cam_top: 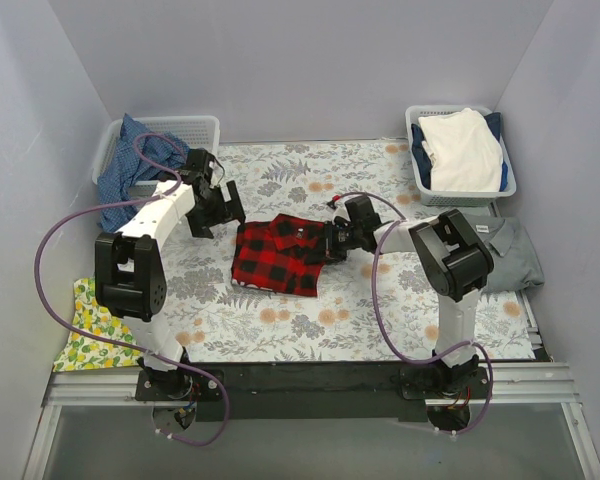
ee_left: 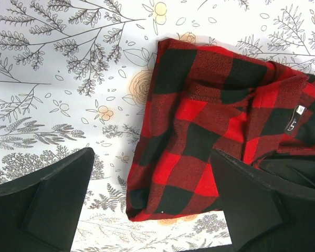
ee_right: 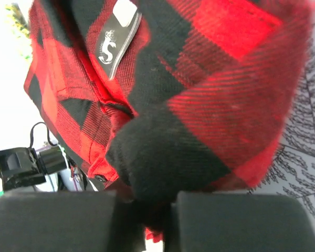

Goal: Fold and stack the long sleeve shirts
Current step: Neatly place the folded shirt to the corner

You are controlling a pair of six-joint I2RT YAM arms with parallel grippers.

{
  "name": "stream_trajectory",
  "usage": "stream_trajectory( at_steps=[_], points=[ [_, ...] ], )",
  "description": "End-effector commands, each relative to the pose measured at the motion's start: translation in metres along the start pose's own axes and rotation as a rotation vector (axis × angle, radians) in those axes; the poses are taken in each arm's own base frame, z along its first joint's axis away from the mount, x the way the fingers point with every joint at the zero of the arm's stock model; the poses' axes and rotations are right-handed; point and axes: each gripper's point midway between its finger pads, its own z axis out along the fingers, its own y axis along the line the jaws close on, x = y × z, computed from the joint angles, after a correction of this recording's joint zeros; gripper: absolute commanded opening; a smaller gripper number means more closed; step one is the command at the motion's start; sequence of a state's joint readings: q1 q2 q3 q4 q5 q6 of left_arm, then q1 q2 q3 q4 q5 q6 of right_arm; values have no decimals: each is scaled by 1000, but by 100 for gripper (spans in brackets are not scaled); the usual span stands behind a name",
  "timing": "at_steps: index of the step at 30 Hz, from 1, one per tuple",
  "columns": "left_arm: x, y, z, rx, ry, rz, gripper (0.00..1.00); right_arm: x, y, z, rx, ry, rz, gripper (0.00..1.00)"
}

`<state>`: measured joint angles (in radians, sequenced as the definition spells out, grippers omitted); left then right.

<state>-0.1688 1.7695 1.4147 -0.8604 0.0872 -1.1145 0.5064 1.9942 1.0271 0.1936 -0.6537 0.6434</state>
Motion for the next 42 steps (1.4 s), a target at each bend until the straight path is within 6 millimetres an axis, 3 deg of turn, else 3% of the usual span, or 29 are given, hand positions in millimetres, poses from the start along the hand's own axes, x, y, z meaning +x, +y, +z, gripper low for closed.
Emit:
stream_trajectory(
  at_steps=[1,7,9,14,19,23,28,29,31,37,42],
  points=[
    [-14,-9,-22,65,-55,12,94,36,-53,-2,270,83,53,1],
    [-15,-15,-19,101,-46,25,92,29,-59,-63,494,100,-124,1],
    [-15,-18,-17,115,-47,25,91,14,-57,-92,563,64,-176,1],
    [-13,-26,-15,159,-48,19,91,4,-66,-172,727,61,-252,1],
    [-5,-33,-11,187,-30,25,90,-14,-81,-246,902,-14,-218,1],
    [0,-33,-8,193,-16,26,91,-16,-86,-298,1028,-46,-168,1],
    [9,-35,-2,206,10,28,91,-4,-102,-358,1157,-57,-108,1],
    [9,-34,-2,205,10,26,91,-4,-98,-364,1158,-88,-105,1],
    [10,-35,-1,203,16,31,91,1,-109,-388,1211,-120,-34,1],
    [10,-33,-2,184,25,27,91,15,-136,-429,1409,-101,69,1],
    [17,-29,3,168,46,27,91,5,-152,-463,1514,-146,168,1]
  ],
)
